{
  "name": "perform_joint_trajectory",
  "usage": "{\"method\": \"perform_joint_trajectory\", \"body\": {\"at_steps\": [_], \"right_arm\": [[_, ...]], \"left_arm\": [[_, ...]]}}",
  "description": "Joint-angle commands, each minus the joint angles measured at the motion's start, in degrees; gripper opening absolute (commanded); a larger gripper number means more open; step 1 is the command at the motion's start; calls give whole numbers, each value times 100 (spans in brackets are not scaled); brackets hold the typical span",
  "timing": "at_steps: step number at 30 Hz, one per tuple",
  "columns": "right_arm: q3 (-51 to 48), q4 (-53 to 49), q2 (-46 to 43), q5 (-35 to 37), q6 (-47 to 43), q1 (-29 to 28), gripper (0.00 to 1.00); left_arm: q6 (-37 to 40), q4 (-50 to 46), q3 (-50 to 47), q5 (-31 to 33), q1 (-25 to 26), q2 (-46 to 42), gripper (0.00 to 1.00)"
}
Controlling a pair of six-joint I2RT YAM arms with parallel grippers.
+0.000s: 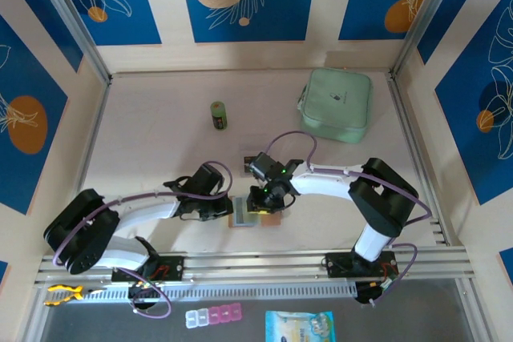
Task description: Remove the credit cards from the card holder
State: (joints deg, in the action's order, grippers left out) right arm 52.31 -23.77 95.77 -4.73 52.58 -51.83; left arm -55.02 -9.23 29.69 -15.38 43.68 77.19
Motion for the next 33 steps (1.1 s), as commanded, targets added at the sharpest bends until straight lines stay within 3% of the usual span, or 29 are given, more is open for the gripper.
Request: {"method": "perform_joint_trajectory", "body": {"at_steps": [1,13,33], "right_arm": [[-143,-27,-104,-70,-11,34,30],[-261,127,-153,-140,-7,61,30],[-322,99,-442,-15,-1,60,30]], "left_arm": [[63,-189,163,28,45,-206,14],[-362,530,265,-467,79,-209,29],[-749,1187,265,-653,273,361,28]]}}
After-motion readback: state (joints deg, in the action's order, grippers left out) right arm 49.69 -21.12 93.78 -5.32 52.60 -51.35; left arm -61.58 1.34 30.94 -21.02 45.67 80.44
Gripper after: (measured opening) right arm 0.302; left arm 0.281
